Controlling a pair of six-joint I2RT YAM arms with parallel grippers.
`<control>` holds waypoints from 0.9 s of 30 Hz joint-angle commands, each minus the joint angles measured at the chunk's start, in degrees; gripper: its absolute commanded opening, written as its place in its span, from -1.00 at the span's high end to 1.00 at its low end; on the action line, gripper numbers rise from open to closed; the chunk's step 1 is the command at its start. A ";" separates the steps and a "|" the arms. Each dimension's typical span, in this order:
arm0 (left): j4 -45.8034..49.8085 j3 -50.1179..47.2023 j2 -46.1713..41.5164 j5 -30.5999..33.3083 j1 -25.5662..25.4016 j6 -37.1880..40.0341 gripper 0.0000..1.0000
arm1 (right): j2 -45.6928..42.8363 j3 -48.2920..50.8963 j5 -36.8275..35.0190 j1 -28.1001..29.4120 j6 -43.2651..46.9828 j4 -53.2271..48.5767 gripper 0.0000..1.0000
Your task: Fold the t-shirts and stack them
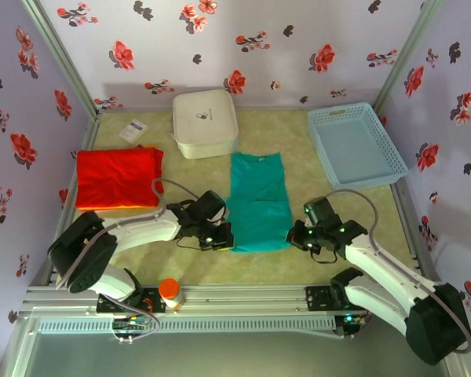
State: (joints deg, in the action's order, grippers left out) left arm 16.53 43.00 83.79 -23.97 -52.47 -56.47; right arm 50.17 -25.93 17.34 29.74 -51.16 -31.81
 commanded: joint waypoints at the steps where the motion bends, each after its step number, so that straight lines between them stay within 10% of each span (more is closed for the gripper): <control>1: 2.89 0.20 -4.43 1.12 -0.22 -4.79 1.00 | -3.44 -3.03 -3.16 0.59 -3.99 -7.15 0.94; 27: 16.45 20.25 0.48 -4.26 10.47 2.97 0.94 | 8.25 -20.83 -1.10 -5.39 -2.29 -4.31 0.98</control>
State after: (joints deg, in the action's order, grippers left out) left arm 30.17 60.86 82.26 -25.78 -43.24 -56.38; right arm 57.06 -44.93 14.57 25.82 -54.46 -38.11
